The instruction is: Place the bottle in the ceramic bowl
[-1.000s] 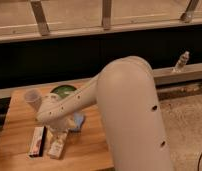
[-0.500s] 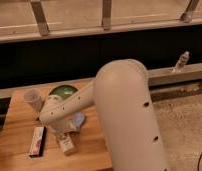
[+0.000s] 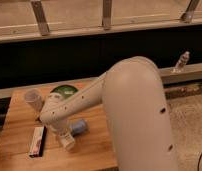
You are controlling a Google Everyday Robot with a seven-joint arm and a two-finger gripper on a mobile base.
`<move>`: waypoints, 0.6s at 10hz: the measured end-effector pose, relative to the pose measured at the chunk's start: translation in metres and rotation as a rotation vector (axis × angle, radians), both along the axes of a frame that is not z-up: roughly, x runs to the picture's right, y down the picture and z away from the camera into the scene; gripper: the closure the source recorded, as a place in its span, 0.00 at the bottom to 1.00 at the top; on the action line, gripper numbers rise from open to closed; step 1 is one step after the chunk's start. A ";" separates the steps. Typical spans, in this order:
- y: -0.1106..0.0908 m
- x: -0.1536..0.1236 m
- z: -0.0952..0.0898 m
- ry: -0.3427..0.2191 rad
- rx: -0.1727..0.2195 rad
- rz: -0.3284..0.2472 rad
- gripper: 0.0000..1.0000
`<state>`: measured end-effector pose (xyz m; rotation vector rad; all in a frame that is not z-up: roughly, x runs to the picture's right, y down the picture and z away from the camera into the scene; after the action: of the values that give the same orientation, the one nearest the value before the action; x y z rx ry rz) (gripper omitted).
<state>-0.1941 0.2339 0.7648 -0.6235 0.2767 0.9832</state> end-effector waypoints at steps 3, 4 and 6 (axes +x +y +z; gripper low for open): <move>-0.030 0.010 -0.013 -0.011 0.060 0.017 1.00; -0.042 0.015 -0.013 -0.015 0.078 0.021 1.00; -0.081 0.026 -0.011 -0.048 0.114 0.020 1.00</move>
<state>-0.1683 0.1531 0.7538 -0.5464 0.1712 0.9946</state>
